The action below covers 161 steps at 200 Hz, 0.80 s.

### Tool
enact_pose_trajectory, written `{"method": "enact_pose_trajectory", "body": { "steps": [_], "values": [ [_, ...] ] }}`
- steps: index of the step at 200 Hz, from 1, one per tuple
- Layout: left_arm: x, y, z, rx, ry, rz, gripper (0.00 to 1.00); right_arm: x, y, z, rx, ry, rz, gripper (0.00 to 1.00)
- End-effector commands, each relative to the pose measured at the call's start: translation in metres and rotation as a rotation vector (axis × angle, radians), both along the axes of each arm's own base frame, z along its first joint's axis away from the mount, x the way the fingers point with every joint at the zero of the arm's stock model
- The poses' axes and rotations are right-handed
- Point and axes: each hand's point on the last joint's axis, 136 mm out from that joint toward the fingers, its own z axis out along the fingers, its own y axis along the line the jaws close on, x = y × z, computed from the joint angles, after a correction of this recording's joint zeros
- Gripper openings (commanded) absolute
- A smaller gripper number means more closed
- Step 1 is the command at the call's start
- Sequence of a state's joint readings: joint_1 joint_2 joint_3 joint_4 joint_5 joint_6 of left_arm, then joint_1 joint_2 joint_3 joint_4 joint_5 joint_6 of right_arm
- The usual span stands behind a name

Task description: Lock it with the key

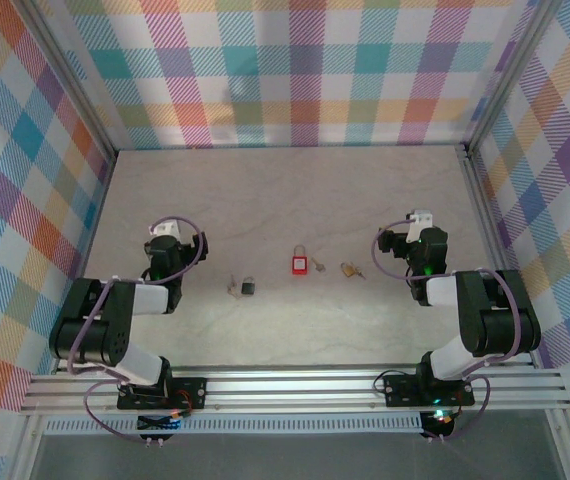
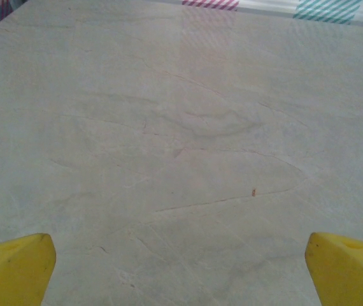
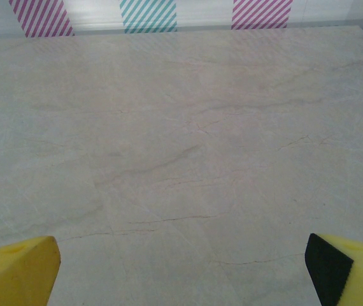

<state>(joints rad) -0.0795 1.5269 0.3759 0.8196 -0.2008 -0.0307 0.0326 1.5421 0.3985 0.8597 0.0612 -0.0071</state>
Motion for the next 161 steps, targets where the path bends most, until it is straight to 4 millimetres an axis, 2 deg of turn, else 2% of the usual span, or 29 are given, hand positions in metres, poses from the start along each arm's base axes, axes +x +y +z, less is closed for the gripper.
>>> {"method": "enact_pose_trajectory", "body": {
  "steps": [1,161],
  "values": [
    [0.0063,0.0013,0.0061,0.010,-0.062,-0.013,1.00,0.0004,0.0020,0.0030,0.020,-0.019,0.010,0.99],
    [0.0101,0.0003,0.0044,0.015,-0.041,-0.019,1.00,0.0008,0.0019,0.0035,0.020,-0.020,0.010,0.99]
  ]
}}
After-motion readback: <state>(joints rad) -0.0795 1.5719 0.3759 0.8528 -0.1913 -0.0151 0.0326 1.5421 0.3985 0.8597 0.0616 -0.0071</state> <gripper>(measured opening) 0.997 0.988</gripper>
